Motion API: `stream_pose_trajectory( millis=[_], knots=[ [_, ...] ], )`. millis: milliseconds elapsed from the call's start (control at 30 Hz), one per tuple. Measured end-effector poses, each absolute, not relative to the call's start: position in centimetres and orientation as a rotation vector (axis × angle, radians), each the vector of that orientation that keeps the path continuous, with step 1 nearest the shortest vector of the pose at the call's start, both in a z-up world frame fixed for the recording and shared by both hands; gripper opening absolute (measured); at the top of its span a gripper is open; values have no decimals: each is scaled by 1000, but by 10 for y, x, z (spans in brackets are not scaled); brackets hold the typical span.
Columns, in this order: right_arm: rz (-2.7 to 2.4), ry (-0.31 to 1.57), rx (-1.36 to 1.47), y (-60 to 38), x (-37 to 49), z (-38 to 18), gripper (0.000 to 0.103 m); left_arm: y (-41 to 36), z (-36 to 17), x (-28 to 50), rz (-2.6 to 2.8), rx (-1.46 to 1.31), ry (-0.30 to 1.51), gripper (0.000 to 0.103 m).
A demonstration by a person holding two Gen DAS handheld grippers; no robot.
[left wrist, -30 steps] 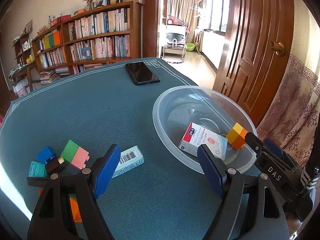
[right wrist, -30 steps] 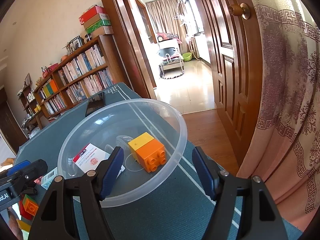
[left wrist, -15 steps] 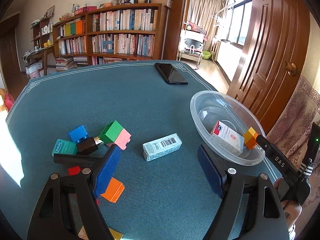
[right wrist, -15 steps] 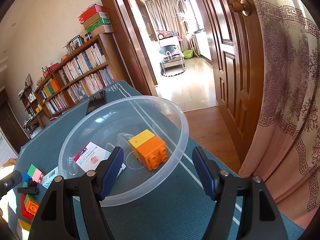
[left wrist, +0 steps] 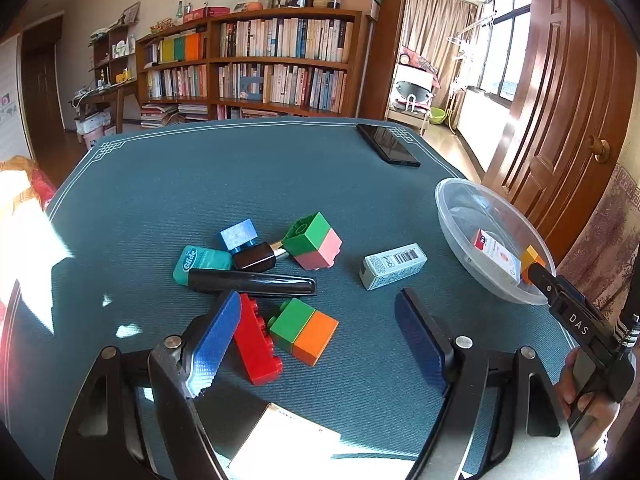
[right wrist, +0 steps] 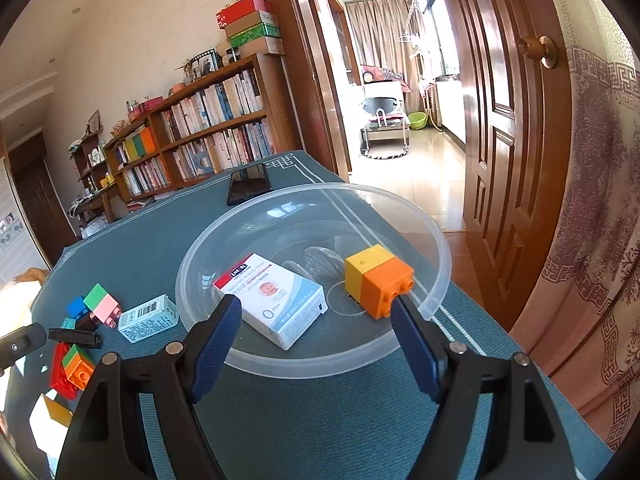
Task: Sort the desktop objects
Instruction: 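Withdraw both grippers from the bowl back toward the blocks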
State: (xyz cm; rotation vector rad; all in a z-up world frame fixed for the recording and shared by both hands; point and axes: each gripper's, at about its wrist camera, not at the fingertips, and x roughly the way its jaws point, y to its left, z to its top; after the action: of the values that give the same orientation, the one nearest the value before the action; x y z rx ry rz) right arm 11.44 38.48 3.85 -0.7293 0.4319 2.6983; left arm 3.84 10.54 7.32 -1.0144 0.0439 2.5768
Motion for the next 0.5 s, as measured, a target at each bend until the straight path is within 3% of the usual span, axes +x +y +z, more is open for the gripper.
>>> stream_pose_trajectory(
  millis=[500],
  knots=[
    [3018, 431, -1096, 302, 125, 29, 81, 54, 53, 51, 2592, -1104, 25, 82]
  ],
)
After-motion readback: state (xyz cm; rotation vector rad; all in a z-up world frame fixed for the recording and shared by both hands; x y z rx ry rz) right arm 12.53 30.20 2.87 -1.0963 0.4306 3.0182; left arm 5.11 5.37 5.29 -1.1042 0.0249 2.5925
